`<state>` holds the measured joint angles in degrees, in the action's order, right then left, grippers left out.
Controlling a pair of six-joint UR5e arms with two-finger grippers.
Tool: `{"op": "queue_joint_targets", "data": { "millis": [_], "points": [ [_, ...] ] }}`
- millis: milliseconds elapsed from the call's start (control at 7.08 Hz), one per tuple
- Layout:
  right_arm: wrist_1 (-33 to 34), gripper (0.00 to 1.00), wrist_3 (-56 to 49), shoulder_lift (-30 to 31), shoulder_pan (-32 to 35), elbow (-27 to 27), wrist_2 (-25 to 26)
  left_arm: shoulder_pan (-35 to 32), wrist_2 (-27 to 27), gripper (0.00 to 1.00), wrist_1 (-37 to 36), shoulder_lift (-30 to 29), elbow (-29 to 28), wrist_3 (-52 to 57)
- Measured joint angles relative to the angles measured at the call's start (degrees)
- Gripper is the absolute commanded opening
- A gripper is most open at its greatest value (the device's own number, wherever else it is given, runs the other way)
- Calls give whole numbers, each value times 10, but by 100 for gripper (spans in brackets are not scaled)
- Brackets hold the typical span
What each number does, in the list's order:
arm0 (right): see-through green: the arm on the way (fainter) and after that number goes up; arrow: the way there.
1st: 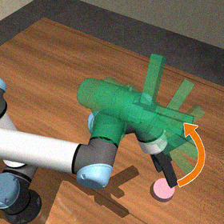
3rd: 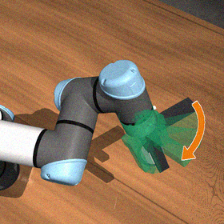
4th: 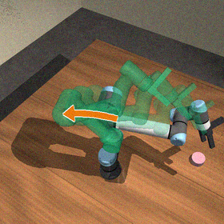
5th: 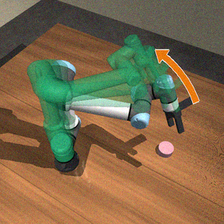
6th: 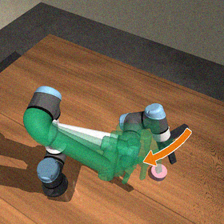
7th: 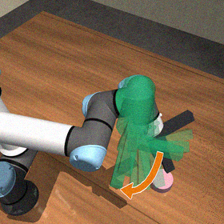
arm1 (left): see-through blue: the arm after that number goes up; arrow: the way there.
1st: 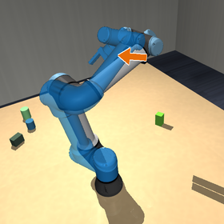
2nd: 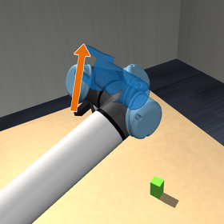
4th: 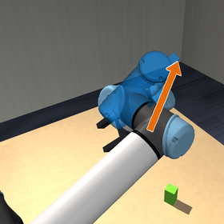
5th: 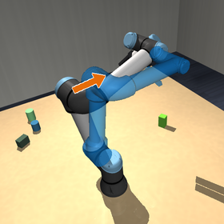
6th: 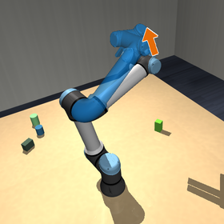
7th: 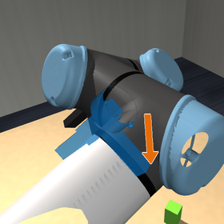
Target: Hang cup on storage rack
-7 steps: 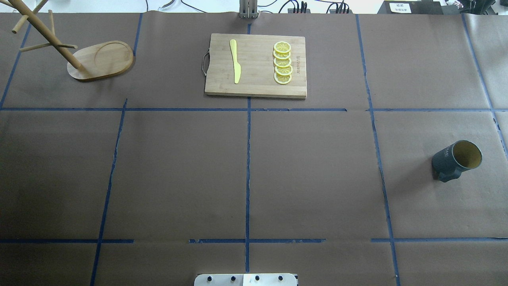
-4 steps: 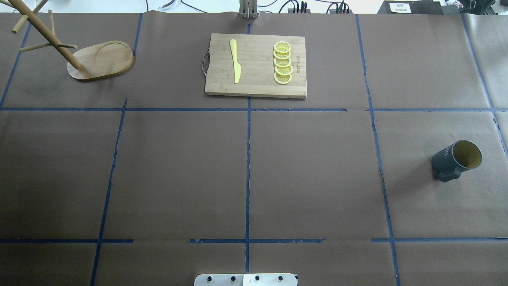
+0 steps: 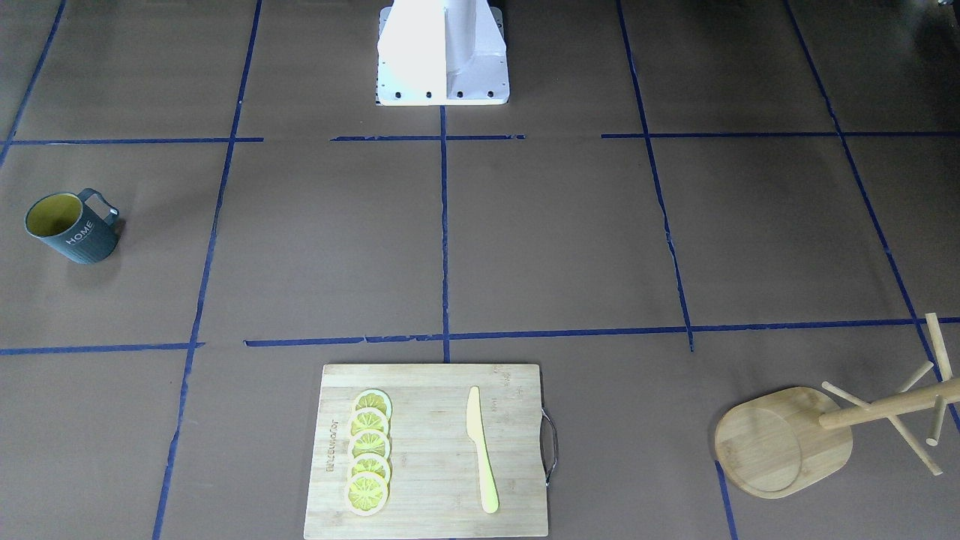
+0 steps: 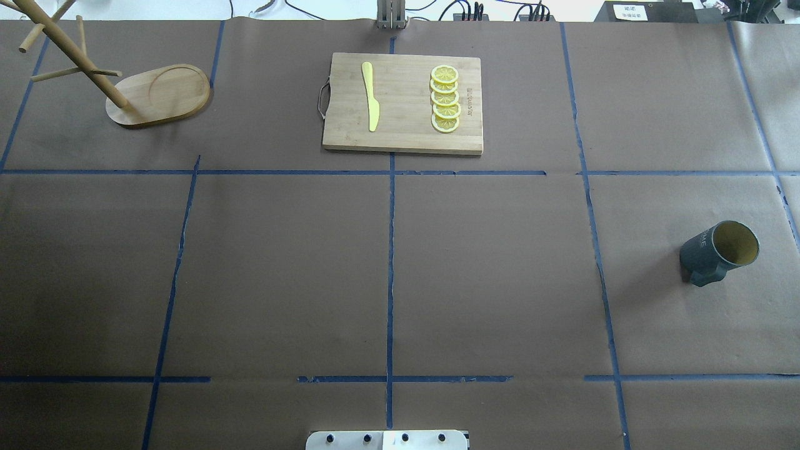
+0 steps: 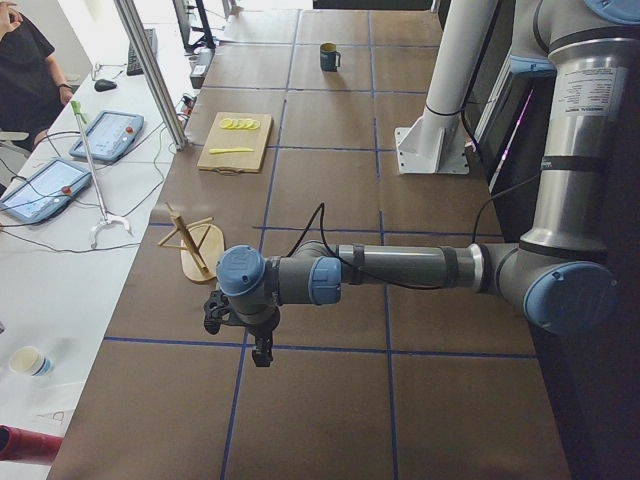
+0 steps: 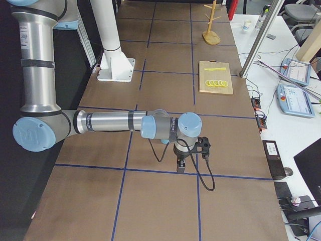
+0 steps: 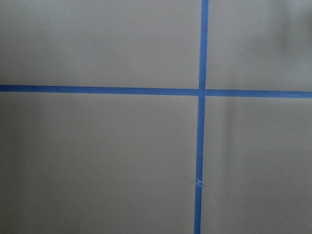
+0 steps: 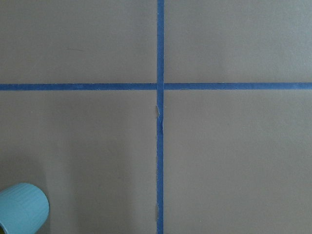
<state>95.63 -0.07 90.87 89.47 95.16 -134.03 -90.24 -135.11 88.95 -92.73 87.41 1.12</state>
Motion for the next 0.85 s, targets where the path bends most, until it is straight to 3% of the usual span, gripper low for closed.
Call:
{"op": "queue_joint_targets", "data": {
  "millis": [424, 847],
  "points": [
    [0, 100, 1, -8, 1, 3, 1, 34, -2, 100, 53, 0, 2, -8],
    [-4, 100, 9, -17, -1, 10, -6, 60, -2, 100, 57, -25, 35, -48]
  ]
}}
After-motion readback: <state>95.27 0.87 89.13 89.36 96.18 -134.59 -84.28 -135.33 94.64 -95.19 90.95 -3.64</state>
